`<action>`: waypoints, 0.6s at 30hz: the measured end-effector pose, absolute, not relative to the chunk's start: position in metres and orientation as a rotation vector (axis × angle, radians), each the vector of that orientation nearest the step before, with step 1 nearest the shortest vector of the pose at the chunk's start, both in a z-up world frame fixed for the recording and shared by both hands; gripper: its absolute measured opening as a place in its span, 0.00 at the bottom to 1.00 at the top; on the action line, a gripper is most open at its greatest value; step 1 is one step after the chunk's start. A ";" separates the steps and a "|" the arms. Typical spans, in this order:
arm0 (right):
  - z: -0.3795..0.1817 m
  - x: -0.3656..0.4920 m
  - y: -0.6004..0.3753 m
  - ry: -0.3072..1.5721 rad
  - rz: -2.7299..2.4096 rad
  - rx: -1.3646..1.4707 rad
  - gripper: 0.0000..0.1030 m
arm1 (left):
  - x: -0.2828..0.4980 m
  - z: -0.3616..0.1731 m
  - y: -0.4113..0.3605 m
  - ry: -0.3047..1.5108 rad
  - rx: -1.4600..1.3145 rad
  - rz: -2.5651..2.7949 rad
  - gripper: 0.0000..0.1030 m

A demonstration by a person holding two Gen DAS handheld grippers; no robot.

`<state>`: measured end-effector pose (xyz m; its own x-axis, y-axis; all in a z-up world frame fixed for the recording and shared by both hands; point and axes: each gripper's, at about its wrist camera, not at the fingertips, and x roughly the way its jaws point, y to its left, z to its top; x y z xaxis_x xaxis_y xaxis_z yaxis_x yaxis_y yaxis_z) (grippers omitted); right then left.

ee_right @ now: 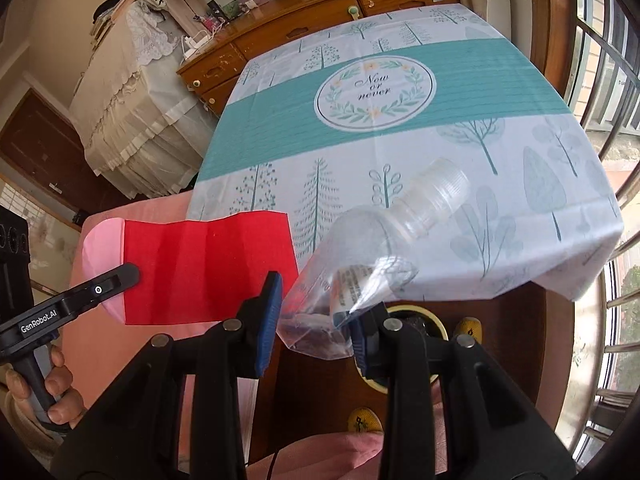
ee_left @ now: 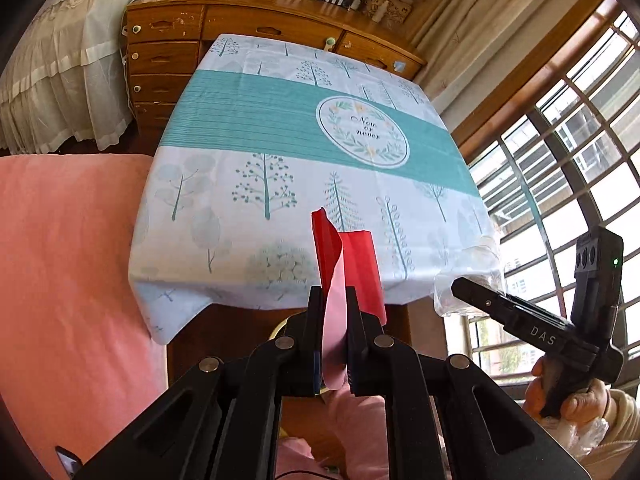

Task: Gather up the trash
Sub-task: 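Carry the red paper and clear bottle over the bin and open both tools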

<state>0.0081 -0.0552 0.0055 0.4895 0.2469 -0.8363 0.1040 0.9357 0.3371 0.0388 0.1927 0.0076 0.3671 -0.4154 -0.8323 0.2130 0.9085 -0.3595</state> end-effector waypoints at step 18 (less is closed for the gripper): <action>-0.146 -0.061 -0.059 1.342 0.106 0.252 0.27 | -0.021 -0.157 0.102 1.307 -0.051 -0.322 0.09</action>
